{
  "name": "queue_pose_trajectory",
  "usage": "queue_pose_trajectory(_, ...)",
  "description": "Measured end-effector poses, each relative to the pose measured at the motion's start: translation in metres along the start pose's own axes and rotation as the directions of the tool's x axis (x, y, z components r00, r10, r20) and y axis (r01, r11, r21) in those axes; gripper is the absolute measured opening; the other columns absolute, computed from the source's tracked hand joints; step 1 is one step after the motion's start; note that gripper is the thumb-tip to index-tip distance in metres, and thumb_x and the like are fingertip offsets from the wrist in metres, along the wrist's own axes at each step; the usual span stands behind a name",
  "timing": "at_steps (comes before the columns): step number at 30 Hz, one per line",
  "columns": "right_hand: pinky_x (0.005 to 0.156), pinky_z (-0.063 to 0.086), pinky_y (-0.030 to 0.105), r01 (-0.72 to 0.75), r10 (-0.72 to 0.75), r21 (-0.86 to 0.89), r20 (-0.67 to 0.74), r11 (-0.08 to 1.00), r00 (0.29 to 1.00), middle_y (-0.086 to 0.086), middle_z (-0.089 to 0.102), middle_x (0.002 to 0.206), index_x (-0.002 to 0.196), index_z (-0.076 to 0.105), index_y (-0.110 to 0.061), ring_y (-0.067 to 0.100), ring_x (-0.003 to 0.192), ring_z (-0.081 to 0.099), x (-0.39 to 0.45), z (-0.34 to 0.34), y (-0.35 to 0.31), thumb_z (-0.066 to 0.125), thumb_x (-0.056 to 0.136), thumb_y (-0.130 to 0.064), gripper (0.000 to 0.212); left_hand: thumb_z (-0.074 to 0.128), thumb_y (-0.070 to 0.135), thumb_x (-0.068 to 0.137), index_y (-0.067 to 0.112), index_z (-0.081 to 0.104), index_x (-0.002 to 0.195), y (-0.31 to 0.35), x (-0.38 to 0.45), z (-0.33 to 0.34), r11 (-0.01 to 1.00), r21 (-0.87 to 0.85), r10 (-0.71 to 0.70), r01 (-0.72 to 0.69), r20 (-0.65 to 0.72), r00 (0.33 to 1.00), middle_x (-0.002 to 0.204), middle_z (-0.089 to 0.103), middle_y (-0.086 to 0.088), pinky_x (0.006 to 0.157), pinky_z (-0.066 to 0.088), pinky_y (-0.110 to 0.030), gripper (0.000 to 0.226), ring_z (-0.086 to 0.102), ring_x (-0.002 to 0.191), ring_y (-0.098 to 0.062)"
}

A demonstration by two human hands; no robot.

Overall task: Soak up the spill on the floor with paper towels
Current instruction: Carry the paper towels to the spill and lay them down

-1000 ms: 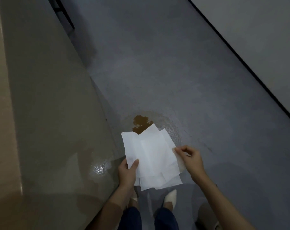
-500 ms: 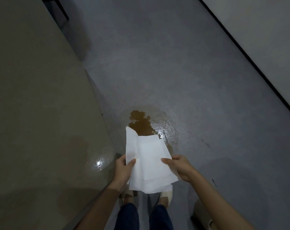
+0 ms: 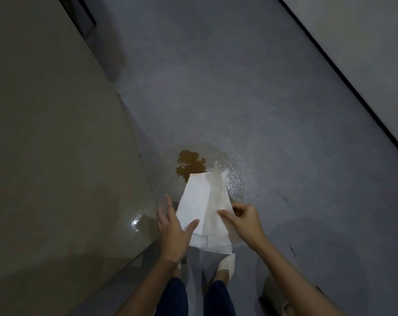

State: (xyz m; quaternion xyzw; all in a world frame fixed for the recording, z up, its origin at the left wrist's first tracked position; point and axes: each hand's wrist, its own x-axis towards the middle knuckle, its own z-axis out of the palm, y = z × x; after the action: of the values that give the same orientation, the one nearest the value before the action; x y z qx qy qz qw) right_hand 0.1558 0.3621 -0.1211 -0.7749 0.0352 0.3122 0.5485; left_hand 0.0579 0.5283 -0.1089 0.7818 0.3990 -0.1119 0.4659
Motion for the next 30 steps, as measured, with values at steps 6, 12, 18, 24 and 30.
queue_pose_trajectory(6,0.058,0.05,0.028,0.298,-0.308,-0.248,-0.003,0.922,0.951,-0.005,0.063,0.064,0.065,0.068,-0.017,0.01,0.063,0.06,-0.005,0.006,-0.008,0.073,0.084,-0.02,0.02,0.051,0.055,0.088,0.027,0.045,0.137,0.042,-0.012,0.025,0.808,-0.543,0.043,0.23,0.443,0.896,0.132,0.056,0.013,0.092,0.042,-0.014,0.057,0.053,0.12,-0.001)
queue_pose_trajectory(12,0.078,0.056,0.022,0.225,-0.201,-0.144,0.168,0.964,0.965,-0.007,0.068,0.1,0.102,0.075,-0.014,0.007,0.097,0.066,-0.007,-0.003,-0.005,0.079,0.078,-0.025,0.027,0.048,0.052,0.084,0.01,0.059,0.122,0.055,-0.007,0.034,0.625,-0.707,0.001,0.331,0.425,0.905,0.113,0.071,-0.01,0.089,0.054,-0.03,0.058,0.068,0.105,-0.02)
queue_pose_trajectory(18,0.09,0.052,0.023,-0.001,-0.005,0.015,0.353,1.0,0.936,-0.007,0.062,0.118,0.115,0.07,-0.013,0.007,0.11,0.06,-0.012,-0.023,-0.008,0.042,0.091,-0.034,0.043,0.053,0.06,0.079,0.016,0.059,0.12,0.049,-0.001,0.04,0.643,-0.665,-0.079,0.381,0.436,0.896,0.111,0.071,-0.011,0.094,0.052,-0.047,0.06,0.069,0.102,-0.027)
queue_pose_trajectory(24,0.094,0.052,0.026,-0.043,0.043,-0.008,0.383,0.999,0.923,-0.007,0.061,0.128,0.115,0.07,-0.019,0.009,0.118,0.057,-0.005,-0.025,0.004,0.026,0.091,-0.044,0.056,0.059,0.05,0.087,0.023,0.065,0.108,0.04,0.006,0.049,0.695,-0.594,-0.164,0.405,0.417,0.894,0.106,0.072,0.001,0.083,0.055,-0.035,0.034,0.068,0.099,-0.019)
queue_pose_trajectory(30,0.075,0.057,0.024,-0.152,0.123,0.133,0.203,0.979,0.971,0.003,0.072,0.109,0.101,0.076,-0.008,0.017,0.106,0.065,0.009,-0.018,0.029,0.055,0.097,-0.017,0.023,0.042,0.023,0.102,0.005,0.057,0.114,0.019,0.016,0.069,0.66,-0.59,-0.293,0.465,0.368,0.883,0.106,0.068,-0.012,0.085,0.055,-0.043,0.026,0.066,0.098,-0.03)
